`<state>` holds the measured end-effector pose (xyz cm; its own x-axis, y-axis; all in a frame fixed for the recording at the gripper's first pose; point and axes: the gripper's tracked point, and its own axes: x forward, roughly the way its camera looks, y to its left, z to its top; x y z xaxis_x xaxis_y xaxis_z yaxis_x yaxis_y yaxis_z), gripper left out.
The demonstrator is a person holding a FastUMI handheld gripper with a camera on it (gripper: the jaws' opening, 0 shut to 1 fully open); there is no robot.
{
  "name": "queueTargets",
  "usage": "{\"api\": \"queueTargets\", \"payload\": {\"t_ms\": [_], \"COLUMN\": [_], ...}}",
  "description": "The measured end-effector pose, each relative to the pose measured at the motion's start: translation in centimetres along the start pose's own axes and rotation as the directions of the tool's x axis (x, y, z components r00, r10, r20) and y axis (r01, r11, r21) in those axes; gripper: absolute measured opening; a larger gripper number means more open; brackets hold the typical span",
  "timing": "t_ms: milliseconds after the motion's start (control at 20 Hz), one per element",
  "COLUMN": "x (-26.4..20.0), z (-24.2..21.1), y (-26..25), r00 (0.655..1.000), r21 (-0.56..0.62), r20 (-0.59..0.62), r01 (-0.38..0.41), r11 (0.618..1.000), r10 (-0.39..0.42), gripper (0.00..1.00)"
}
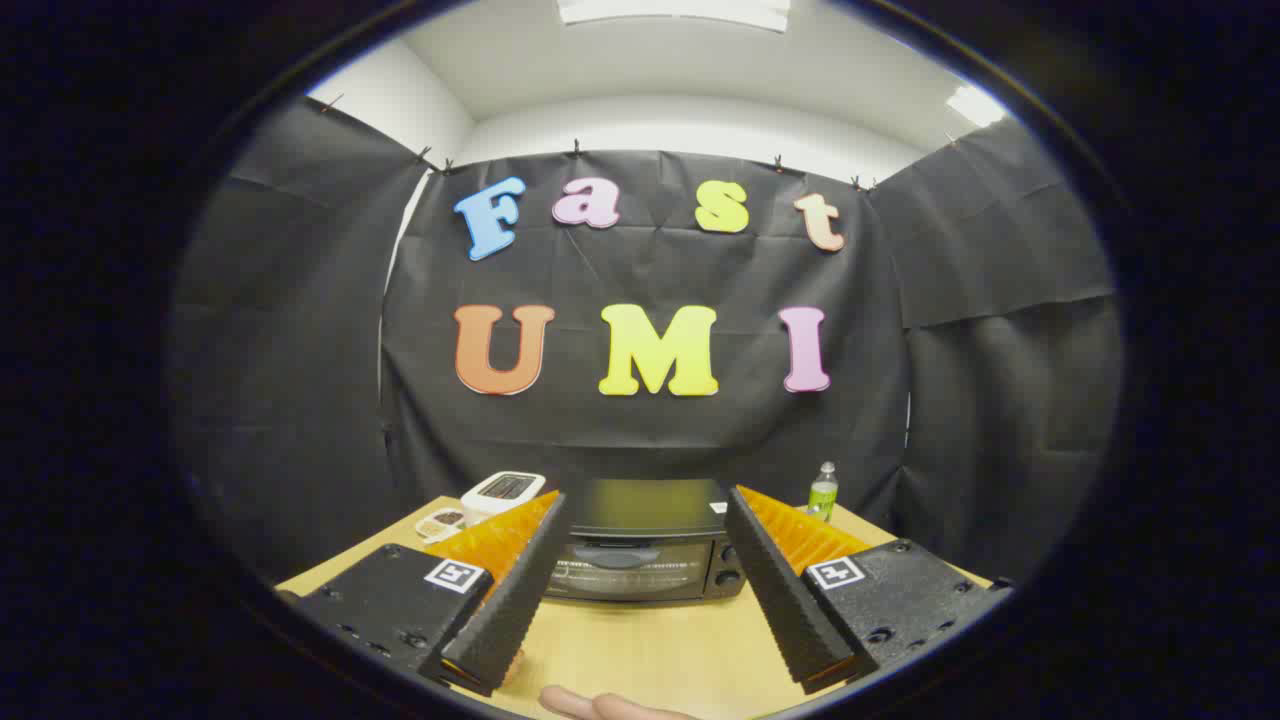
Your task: Open the toaster oven, put the food inside, and close the toaster oven door.
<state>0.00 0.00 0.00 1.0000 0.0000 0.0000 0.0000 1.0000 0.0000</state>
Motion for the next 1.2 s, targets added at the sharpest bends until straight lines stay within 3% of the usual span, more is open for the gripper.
{"api": "queueTargets", "payload": {"t_ms": [700,950,1200], "x": [2.1,5.6,12.1], "z": [-2.5,-5.4,-8.9], "y": [0.5,1.5,1.8], "r00": [0.999,0.994,0.989], "r21": [-0.003,0.003,-0.028], "r20": [-0.047,-0.106,-0.150], "r01": [-0.017,-0.021,0.007], "r11": [1.000,1.000,1.000], "r10": [0.017,0.021,-0.012], "gripper": [1.00,1.00,1.00]}}
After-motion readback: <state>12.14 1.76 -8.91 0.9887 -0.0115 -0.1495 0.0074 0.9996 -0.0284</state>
